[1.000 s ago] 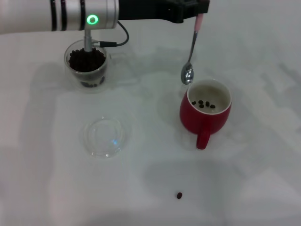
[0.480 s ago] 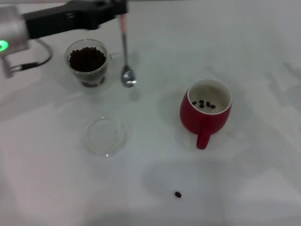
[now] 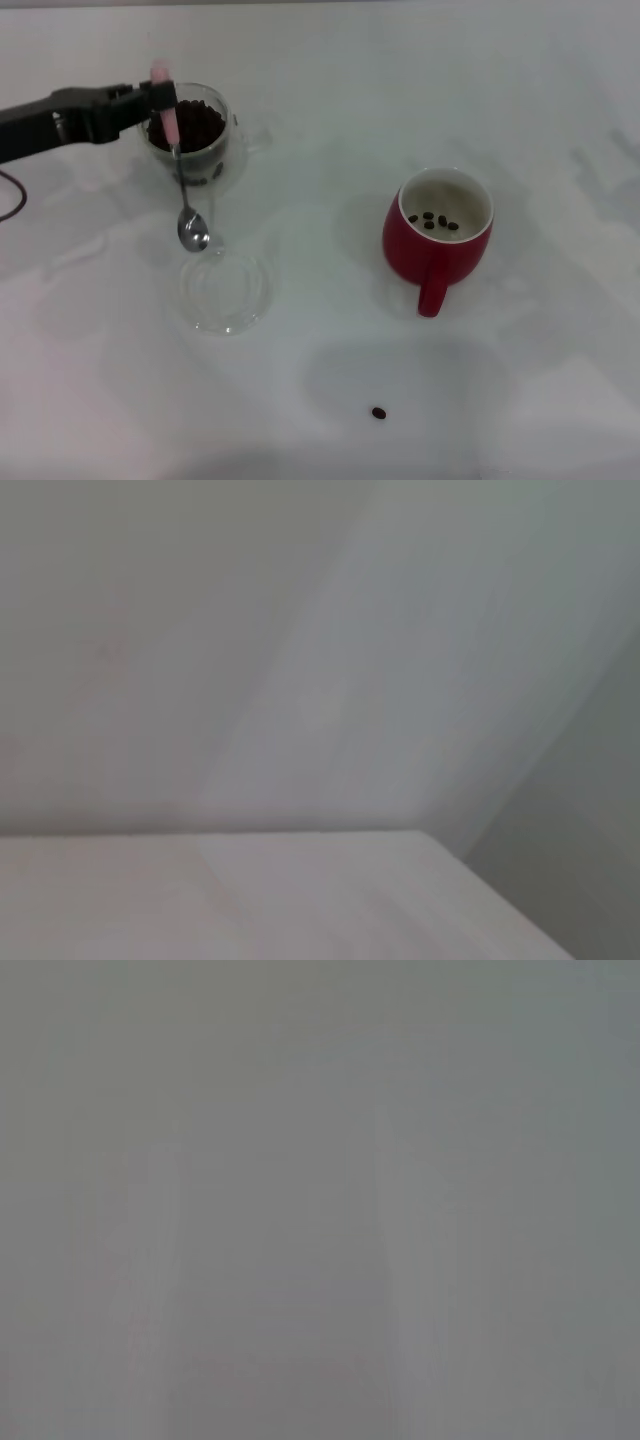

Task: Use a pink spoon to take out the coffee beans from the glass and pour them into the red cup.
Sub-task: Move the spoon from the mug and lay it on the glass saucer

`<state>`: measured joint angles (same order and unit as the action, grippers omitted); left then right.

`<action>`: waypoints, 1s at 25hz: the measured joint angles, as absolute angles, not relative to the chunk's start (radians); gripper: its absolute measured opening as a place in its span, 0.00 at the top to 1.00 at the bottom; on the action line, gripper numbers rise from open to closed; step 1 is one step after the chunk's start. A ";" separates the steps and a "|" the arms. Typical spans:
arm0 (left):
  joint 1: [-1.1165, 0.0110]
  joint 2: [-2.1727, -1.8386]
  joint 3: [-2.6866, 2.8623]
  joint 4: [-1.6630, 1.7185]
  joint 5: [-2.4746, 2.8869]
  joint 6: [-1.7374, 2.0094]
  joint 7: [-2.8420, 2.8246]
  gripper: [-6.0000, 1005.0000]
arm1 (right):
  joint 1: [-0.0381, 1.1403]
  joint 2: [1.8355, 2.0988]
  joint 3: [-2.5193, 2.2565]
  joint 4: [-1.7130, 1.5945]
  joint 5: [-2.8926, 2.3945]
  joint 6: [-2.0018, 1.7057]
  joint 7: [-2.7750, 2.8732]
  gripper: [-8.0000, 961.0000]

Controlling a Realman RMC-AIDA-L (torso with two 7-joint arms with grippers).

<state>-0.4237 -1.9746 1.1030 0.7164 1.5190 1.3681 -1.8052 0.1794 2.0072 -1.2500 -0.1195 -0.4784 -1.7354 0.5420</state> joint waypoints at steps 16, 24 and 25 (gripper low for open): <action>-0.430 -1.991 1.101 0.570 1.564 1.345 -1.773 0.86 | 0.179 2.007 -1.252 -0.117 -0.482 -1.731 0.555 0.34; -0.429 -2.034 1.102 0.544 1.586 1.269 -1.706 0.86 | 0.177 2.008 -1.255 -0.117 -0.488 -1.735 0.567 0.34; -0.430 -2.038 1.102 0.537 1.586 1.265 -1.695 0.86 | 0.177 2.008 -1.255 -0.117 -0.488 -1.735 0.567 0.34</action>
<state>-0.4302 -2.0384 1.1015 0.5370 1.5858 1.2653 -1.6951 0.1769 2.0078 -1.2553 -0.1166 -0.4876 -1.7349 0.5674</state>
